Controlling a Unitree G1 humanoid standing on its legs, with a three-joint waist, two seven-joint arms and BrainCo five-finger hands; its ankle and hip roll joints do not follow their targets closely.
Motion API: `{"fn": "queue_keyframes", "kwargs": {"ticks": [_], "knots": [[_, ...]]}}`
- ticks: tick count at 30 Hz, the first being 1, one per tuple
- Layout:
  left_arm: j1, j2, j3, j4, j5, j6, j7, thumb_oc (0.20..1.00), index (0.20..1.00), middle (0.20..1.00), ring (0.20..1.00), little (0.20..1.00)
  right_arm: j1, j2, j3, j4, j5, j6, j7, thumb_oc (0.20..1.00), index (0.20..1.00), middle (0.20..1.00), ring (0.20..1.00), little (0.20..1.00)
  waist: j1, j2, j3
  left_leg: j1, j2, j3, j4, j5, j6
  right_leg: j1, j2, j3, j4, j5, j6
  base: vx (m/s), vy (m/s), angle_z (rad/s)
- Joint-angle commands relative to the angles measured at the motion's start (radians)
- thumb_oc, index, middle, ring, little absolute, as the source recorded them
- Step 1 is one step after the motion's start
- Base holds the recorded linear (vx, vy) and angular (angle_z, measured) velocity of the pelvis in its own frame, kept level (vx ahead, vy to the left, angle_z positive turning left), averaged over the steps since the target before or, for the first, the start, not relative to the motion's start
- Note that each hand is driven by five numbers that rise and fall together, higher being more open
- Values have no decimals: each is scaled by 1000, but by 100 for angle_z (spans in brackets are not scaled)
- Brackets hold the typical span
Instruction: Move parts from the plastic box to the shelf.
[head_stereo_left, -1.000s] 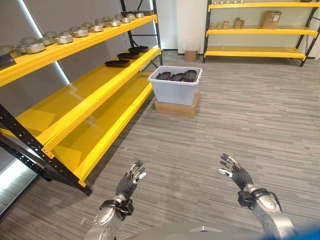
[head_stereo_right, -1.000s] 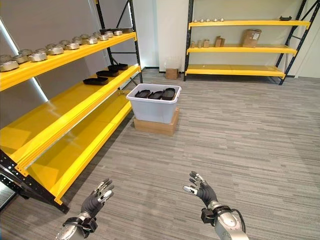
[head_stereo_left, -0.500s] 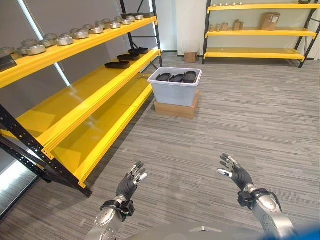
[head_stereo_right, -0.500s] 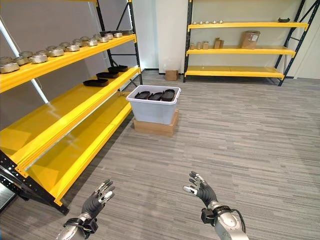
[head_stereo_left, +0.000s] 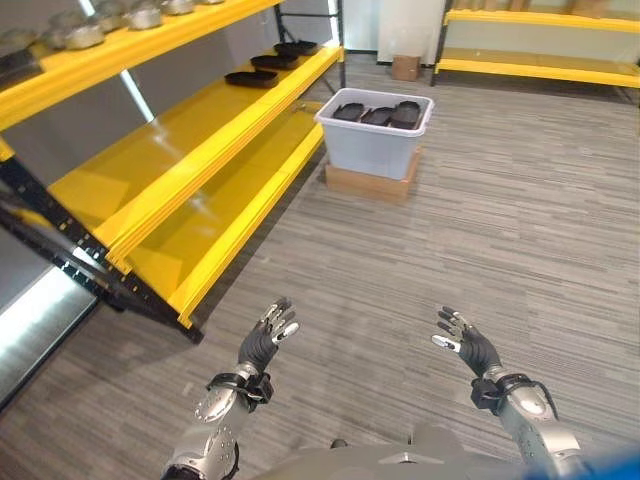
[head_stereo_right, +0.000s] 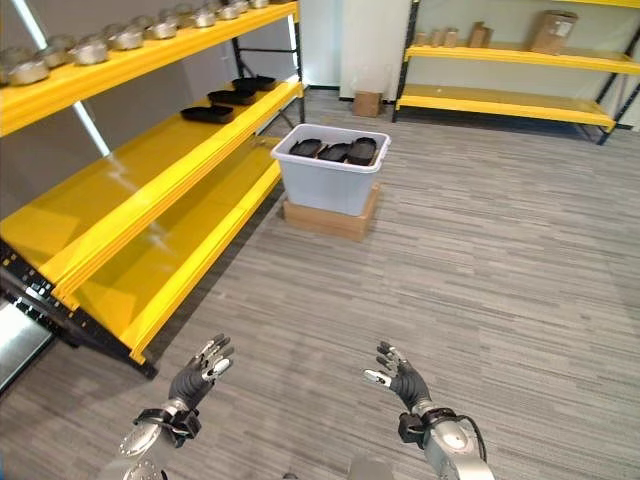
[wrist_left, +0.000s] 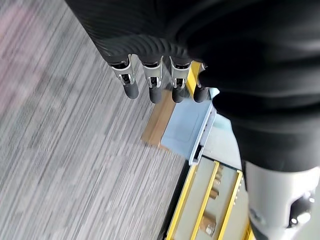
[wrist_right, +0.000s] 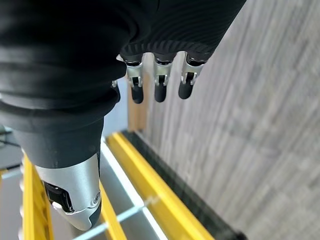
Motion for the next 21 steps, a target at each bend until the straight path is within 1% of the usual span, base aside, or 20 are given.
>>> {"fn": "queue_keyframes", "kwargs": {"ticks": [1,2,3,4,5,6,7,8,10,11,12,13,14,15,16,17,18,19,20,21], "knots": [[12,31,44,-72,17,-45,5,1000,1000,1000,1000,1000,-36,17,-8,-60,31,-29,3,1000,1000,1000,1000,1000,-11,-16,-15,79,45,-27,-59,-94,-4,-41,26,-97,-280,76,-14,241,-8,-24],[4,29,43,-67,14,-48,4,1000,1000,1000,1000,1000,-43,13,-8,-59,39,-30,4,1000,1000,1000,1000,1000,-17,-16,-9,101,45,-32,-67,-106,-9,-50,34,-126,-368,78,-11,247,-40,-20],[0,26,43,-65,10,-49,5,1000,1000,1000,1000,1000,-47,11,-10,-62,45,-31,4,1000,1000,1000,1000,1000,-23,-18,-5,118,43,-40,-74,-116,-14,-44,31,-144,-448,84,-6,173,-33,-3],[0,25,43,-65,10,-49,5,1000,1000,1000,1000,1000,-47,11,-10,-62,45,-31,4,1000,1000,1000,1000,1000,-24,-18,-4,119,44,-41,-74,-116,-14,-42,32,-145,-449,84,-6,300,-77,22],[-10,16,44,-57,7,-55,8,1000,1000,1000,1000,1000,-63,14,-11,-51,41,-32,-4,1000,1000,1000,1000,1000,-35,-27,-2,164,45,-57,-95,-136,-31,-28,34,-174,-670,118,9,324,-84,40],[-21,10,43,-47,8,-58,14,1000,1000,1000,1000,1000,-78,20,-9,-50,40,-32,-10,1000,1000,1000,1000,1000,-40,-33,-3,182,47,-63,-102,-145,-38,-40,40,-167,-731,139,16,436,-111,40],[-25,2,45,-47,6,-60,19,1000,1000,1000,1000,1000,-86,24,-7,-57,35,-31,-20,1000,1000,1000,1000,1000,-45,-31,-2,203,60,-69,-108,-156,-47,-40,46,-153,-776,157,23,322,-88,36],[-30,-8,40,-43,-3,-59,24,1000,1000,1000,1000,1000,-93,24,-7,-63,33,-29,-26,1000,1000,1000,1000,1000,-46,-35,-4,222,67,-75,-112,-168,-54,-38,48,-144,-777,165,27,330,-111,28],[-55,-28,22,-13,-1,-62,31,1000,1000,1000,1000,1000,-105,18,-8,-55,34,-30,-35,1000,1000,1000,1000,1000,-51,-45,-30,250,87,-83,-124,-196,-65,-19,62,-134,-770,176,10,430,-189,27],[-78,-41,-2,-1,-2,-60,40,1000,1000,1000,1000,1000,-117,8,-14,-45,36,-35,-45,1000,1000,1000,1000,1000,-58,-34,-58,243,123,-96,-93,-206,-79,-33,81,-143,-727,164,-5,739,-328,26],[-87,-36,-8,-18,-21,-61,44,1000,1000,1000,1000,1000,-118,0,-25,-65,47,-42,-45,1000,1000,1000,1000,1000,-74,-20,-80,235,175,-103,-35,-183,-101,-50,120,-150,-677,121,-25,626,-270,38],[-87,-36,-8,-18,-21,-61,44,1000,1000,1000,1000,1000,-117,-1,-25,-65,47,-42,-45,1000,1000,1000,1000,1000,-74,-18,-81,234,178,-103,-34,-184,-101,-52,122,-152,-674,118,-26,484,-207,43],[-89,-31,-9,-27,-23,-63,45,1000,1000,1000,1000,1000,-117,-6,-28,-69,47,-46,-47,1000,1000,1000,1000,1000,-76,-12,-84,227,198,-105,-3,-156,-110,-56,133,-165,-640,95,-36,268,-122,44],[-91,-29,-14,-29,-25,-61,47,1000,1000,1000,1000,1000,-115,-10,-29,-72,50,-47,-48,1000,1000,1000,1000,1000,-82,-9,-85,210,212,-109,42,-117,-121,-45,147,-162,-634,84,-48,382,-196,28],[-94,-25,-13,-26,-24,-62,50,1000,1000,1000,1000,1000,-108,-9,-29,-67,54,-51,-45,1000,1000,1000,1000,1000,-84,-7,-88,191,225,-114,97,-74,-129,-37,169,-161,-620,61,-59,343,-178,30],[-95,-27,-13,-26,-23,-63,52,1000,1000,1000,1000,1000,-108,-12,-30,-61,56,-51,-50,1000,1000,1000,1000,1000,-82,-8,-86,171,221,-114,148,-45,-129,-17,180,-160,-622,45,-67,369,-183,25],[-94,-30,-12,-28,-24,-62,59,1000,1000,1000,1000,1000,-108,-15,-29,-58,55,-51,-55,1000,1000,1000,1000,1000,-78,-13,-84,139,214,-113,234,5,-126,12,192,-153,-629,37,-81,389,-182,20],[-90,-31,-1,-31,-33,-60,70,1000,1000,1000,1000,1000,-100,-19,-28,-66,55,-51,-57,1000,1000,1000,1000,1000,-70,-18,-78,80,205,-105,413,78,-128,47,203,-148,-638,25,-100,279,-137,-5],[-90,-31,-1,-31,-33,-60,70,1000,1000,1000,1000,1000,-100,-19,-28,-66,55,-51,-57,1000,1000,1000,1000,1000,-71,-18,-79,79,204,-105,413,79,-128,46,203,-148,-638,25,-100,256,-166,-15],[-87,-31,7,-42,-44,-57,71,1000,1000,1000,1000,1000,-92,-20,-30,-68,66,-51,-57,1000,1000,1000,1000,1000,-56,-29,-63,13,188,-96,564,142,-131,82,209,-145,-648,15,-118,235,-208,-27]]}}
